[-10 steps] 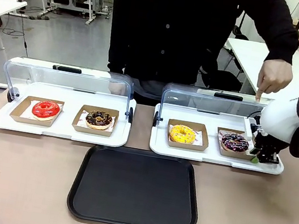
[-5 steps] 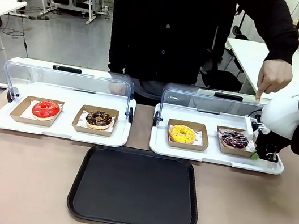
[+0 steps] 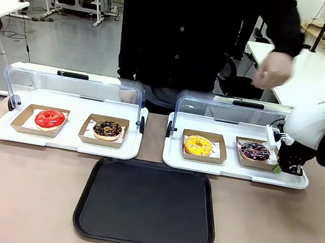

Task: Move the fourth donut from the left to the tray.
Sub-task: Pick up the Paper togo box containing the Donut indicated by the person and place it on the Handle tray.

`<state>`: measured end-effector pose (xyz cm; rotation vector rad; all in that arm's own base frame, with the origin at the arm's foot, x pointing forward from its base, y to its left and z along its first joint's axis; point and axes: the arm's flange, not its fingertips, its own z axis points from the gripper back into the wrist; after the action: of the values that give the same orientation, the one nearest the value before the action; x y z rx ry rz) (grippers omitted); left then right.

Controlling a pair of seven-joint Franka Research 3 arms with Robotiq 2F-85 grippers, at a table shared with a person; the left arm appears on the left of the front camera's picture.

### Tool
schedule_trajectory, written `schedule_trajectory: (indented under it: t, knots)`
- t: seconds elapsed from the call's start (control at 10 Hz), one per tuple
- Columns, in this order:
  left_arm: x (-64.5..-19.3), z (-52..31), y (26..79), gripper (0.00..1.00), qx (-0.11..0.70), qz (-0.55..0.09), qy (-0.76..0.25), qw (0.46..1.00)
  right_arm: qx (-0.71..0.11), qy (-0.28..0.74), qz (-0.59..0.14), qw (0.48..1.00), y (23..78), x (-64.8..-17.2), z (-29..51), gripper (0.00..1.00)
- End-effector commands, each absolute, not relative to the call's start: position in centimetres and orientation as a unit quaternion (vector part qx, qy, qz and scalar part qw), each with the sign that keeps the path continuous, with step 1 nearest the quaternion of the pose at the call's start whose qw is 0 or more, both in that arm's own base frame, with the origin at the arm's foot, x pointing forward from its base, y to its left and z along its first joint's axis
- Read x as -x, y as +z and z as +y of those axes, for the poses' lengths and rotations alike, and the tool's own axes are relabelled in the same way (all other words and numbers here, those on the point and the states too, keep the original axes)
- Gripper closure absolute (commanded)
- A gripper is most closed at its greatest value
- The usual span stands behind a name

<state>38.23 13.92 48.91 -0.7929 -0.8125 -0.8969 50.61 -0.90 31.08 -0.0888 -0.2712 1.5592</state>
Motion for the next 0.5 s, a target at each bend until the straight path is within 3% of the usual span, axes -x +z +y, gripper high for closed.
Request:
schedule_trajectory:
  t: [0.0,0.4]
  knots:
    - [-38.3,13.9,49.2,0.0,0.367,-0.381,-0.413,0.742,0.04,0.701,-0.122,0.702,31.1,-50.6,-0.9,0.98]
    - [-38.3,13.9,49.2,0.0,0.367,-0.381,-0.413,0.742,0.072,0.682,-0.138,0.715,35.3,-47.0,2.1,0.98]
